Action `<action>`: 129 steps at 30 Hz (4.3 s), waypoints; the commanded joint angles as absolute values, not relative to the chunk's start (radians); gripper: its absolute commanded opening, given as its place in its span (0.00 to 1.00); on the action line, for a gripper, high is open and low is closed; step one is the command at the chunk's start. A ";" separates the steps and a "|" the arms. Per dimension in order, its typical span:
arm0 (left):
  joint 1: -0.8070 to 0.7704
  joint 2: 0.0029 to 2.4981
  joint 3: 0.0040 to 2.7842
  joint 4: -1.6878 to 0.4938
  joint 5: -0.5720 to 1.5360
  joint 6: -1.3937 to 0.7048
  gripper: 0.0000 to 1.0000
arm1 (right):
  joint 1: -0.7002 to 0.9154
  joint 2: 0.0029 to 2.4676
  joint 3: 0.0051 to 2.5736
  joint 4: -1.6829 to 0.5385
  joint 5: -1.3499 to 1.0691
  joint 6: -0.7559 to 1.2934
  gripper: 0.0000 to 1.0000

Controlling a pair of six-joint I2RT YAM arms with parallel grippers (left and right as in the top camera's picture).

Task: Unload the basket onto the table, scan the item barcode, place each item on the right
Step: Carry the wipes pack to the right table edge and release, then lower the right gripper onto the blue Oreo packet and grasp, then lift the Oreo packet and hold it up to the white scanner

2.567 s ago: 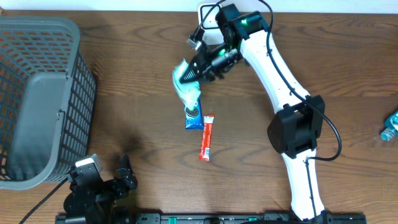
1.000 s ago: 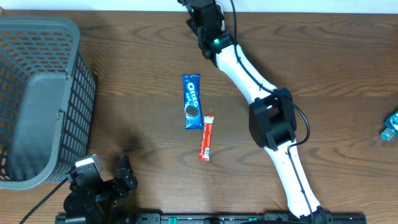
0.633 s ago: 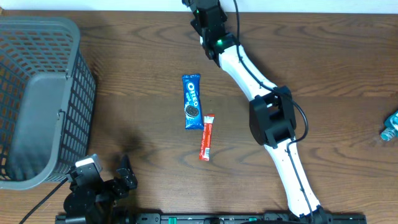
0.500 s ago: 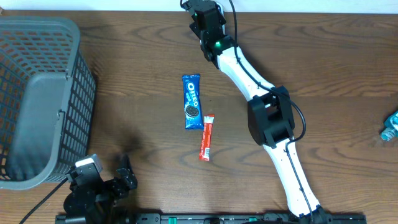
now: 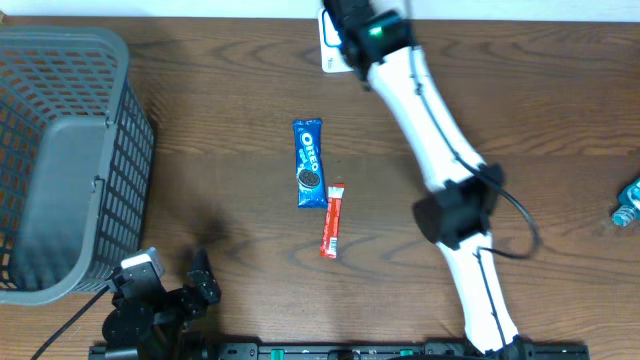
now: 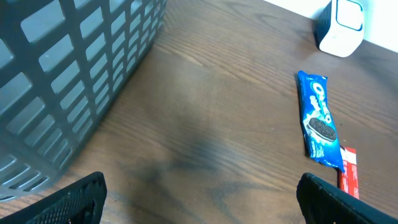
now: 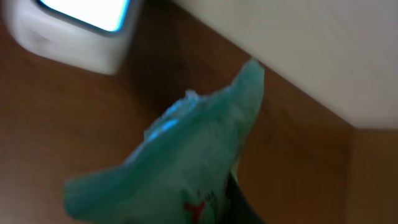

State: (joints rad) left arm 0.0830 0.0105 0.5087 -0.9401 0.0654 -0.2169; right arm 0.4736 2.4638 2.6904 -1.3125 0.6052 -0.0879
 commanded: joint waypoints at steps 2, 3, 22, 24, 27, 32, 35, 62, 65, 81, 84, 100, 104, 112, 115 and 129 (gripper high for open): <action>0.083 0.010 0.508 -0.942 0.067 -0.223 0.98 | 0.352 2.297 2.732 -1.579 0.750 0.265 0.01; 0.083 0.010 0.508 -0.942 0.067 -0.223 0.98 | 0.313 2.289 2.732 -1.645 0.765 0.322 0.01; 0.083 0.010 0.508 -0.942 0.067 -0.223 0.98 | -0.403 2.357 2.204 -1.332 0.666 0.436 0.01; 0.083 0.010 0.508 -0.942 0.067 -0.223 0.98 | -0.439 2.357 2.123 -1.244 0.646 0.403 0.01; 0.083 0.010 0.508 -0.942 0.067 -0.223 0.98 | -0.477 2.357 2.032 -1.158 0.620 0.399 0.01; 0.083 0.010 0.508 -0.942 0.067 -0.223 0.98 | -0.489 2.351 2.059 -1.154 0.581 0.384 0.56; 0.083 0.010 0.508 -0.942 0.067 -0.223 0.98 | -0.476 2.331 2.159 -1.214 0.443 0.361 0.99; 0.083 0.010 0.508 -0.942 0.067 -0.223 0.98 | 0.533 2.339 2.588 -1.452 0.017 0.369 0.99; 0.083 0.010 0.508 -0.942 0.067 -0.223 0.98 | 0.622 2.449 2.588 -1.451 0.150 0.399 0.99; 0.083 0.010 0.508 -0.942 0.067 -0.223 0.98 | 0.831 2.658 2.588 -1.449 0.491 0.540 0.84; 0.083 0.010 0.508 -0.942 0.067 -0.223 0.98 | 0.830 2.681 2.588 -1.447 0.489 0.556 0.81; 0.083 0.010 0.508 -0.942 0.067 -0.223 0.98 | 0.829 2.832 2.588 -1.493 0.428 0.651 0.60; 0.083 0.010 0.508 -0.942 0.067 -0.223 0.98 | 0.824 2.856 2.588 -1.534 0.416 0.677 0.15; 0.083 0.010 0.508 -0.942 0.067 -0.223 0.98 | 0.802 2.820 2.621 -1.631 0.368 0.623 0.01; 0.083 0.010 0.508 -0.942 0.067 -0.223 0.98 | 0.773 2.754 2.691 -1.652 0.190 0.444 0.01; 0.083 0.010 0.508 -0.942 0.067 -0.223 0.98 | 0.538 2.543 2.744 -1.699 -0.961 -0.113 0.01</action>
